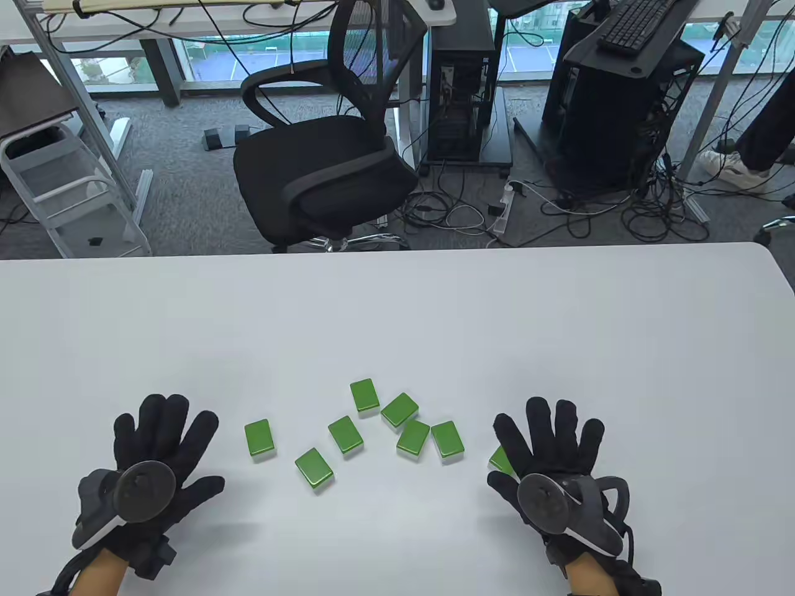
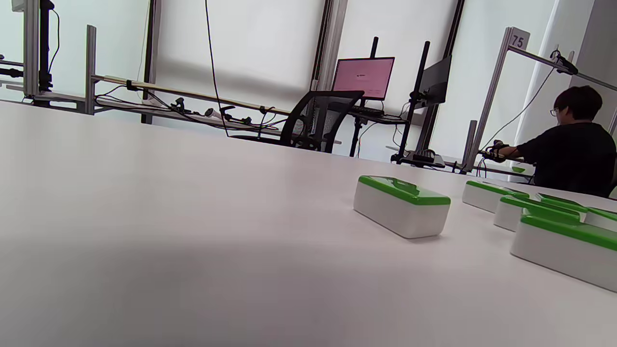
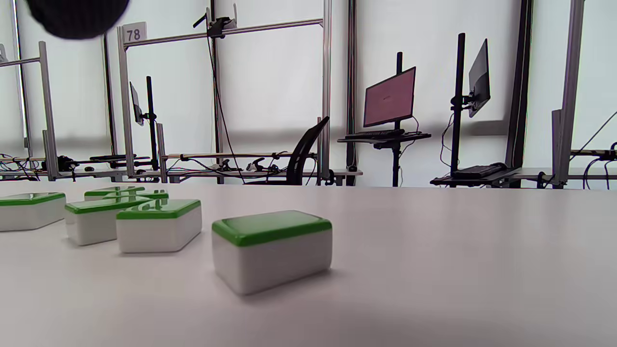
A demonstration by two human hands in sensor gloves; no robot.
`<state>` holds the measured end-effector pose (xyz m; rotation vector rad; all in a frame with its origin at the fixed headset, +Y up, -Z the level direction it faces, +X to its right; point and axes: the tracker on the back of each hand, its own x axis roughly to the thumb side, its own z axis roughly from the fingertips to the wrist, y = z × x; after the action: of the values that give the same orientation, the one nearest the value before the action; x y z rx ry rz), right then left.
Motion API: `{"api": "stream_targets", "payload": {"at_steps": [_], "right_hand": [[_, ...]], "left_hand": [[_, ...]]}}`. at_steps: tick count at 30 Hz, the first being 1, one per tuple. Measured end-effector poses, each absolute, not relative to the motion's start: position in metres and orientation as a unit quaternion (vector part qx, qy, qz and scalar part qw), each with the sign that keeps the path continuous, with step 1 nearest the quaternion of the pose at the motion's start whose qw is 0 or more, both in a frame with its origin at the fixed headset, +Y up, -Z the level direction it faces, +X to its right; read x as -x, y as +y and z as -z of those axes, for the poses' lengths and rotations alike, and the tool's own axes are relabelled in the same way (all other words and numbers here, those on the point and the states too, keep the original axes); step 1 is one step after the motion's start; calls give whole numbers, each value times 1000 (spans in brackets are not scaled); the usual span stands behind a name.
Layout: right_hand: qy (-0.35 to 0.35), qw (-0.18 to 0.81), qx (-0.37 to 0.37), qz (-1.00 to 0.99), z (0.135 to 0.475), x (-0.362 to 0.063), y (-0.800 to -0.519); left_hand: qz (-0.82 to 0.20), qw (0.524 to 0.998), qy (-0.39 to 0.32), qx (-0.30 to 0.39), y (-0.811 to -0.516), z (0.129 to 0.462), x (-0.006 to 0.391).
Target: Flip mahjong tiles upright in a row
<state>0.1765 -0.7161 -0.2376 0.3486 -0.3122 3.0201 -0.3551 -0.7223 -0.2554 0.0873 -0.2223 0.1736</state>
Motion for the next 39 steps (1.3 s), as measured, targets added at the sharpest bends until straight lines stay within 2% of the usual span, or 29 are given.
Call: {"api": "stream_targets", "payload": {"at_steps": [27, 39], "right_hand": [[-133, -4, -146, -980, 232, -164, -716], [-131, 2, -158, -979, 230, -161, -716]], "left_hand": [[-45, 987, -148, -45, -724, 251, 337], [-38, 984, -169, -52, -713, 259, 314]]}}
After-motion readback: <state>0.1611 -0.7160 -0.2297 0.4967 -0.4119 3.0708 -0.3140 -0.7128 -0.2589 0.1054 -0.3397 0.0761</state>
